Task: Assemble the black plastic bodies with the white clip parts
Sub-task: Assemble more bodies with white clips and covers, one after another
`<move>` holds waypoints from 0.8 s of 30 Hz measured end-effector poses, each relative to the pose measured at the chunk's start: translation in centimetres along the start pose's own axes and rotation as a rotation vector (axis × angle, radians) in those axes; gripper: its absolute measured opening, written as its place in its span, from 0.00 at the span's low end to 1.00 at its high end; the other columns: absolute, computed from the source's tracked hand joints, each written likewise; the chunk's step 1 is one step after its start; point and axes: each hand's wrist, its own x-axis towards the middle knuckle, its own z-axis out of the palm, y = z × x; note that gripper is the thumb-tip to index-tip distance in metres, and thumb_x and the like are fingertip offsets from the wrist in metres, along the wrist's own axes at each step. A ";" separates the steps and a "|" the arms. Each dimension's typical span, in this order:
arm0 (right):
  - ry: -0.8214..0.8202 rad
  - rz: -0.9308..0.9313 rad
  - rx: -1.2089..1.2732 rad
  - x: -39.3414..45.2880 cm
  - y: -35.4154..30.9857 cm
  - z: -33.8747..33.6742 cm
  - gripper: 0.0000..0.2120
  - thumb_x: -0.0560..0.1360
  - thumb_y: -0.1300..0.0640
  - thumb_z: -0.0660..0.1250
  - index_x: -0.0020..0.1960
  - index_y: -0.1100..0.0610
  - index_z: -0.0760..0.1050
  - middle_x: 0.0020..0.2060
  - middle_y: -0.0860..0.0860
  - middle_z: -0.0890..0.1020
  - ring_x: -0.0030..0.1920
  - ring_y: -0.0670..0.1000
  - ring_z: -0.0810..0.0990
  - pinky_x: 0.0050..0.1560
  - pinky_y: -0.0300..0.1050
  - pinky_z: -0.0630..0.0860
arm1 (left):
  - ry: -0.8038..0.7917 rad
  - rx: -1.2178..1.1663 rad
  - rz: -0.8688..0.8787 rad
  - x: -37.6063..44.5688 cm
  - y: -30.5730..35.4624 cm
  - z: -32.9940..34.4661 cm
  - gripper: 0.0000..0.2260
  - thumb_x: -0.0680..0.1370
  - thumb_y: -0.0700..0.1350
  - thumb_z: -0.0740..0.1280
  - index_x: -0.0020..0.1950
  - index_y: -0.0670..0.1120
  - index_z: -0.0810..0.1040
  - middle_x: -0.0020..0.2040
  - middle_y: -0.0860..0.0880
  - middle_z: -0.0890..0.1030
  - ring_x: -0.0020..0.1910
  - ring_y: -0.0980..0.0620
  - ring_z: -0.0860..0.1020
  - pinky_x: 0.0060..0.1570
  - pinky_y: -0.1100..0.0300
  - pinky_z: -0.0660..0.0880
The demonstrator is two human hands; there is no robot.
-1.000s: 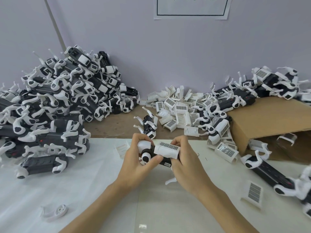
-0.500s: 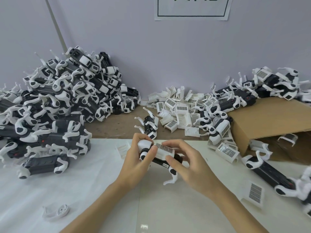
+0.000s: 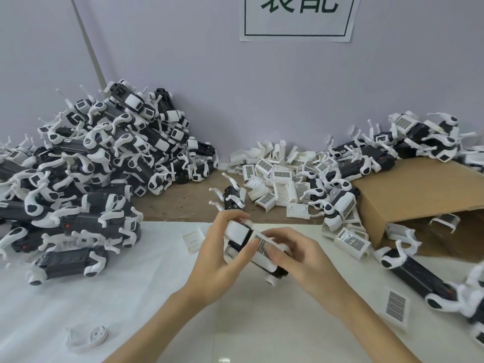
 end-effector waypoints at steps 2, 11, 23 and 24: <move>0.152 -0.119 -0.103 0.1 0.3 -0.1 0.11 0.76 0.52 0.77 0.58 0.45 0.83 0.51 0.46 0.86 0.51 0.45 0.83 0.52 0.38 0.80 | 0.010 0.072 0.024 0.3 -0.1 0.0 0.17 0.82 0.53 0.70 0.70 0.55 0.73 0.65 0.56 0.76 0.69 0.46 0.74 0.68 0.55 0.70; 0.270 -0.403 -0.691 0.2 1.4 -0.1 0.19 0.74 0.43 0.75 0.62 0.48 0.82 0.55 0.38 0.82 0.60 0.39 0.76 0.69 0.53 0.66 | -0.057 0.004 -0.169 0.2 -0.9 -0.1 0.16 0.80 0.53 0.75 0.65 0.55 0.78 0.59 0.55 0.83 0.64 0.51 0.79 0.70 0.46 0.72; 0.258 -0.407 -0.702 0.2 0.4 -0.8 0.14 0.73 0.45 0.77 0.55 0.48 0.82 0.48 0.37 0.80 0.52 0.39 0.76 0.66 0.44 0.63 | -0.016 -0.015 -0.112 -0.1 0.2 0.6 0.13 0.80 0.57 0.71 0.60 0.51 0.78 0.51 0.53 0.84 0.56 0.43 0.79 0.64 0.33 0.71; 0.259 -0.413 -0.705 0.2 0.3 -0.9 0.14 0.72 0.44 0.76 0.55 0.48 0.82 0.48 0.37 0.80 0.52 0.39 0.76 0.66 0.42 0.62 | -0.019 -0.021 -0.112 0.0 0.2 0.7 0.12 0.80 0.57 0.70 0.59 0.53 0.78 0.51 0.54 0.84 0.56 0.45 0.80 0.65 0.34 0.71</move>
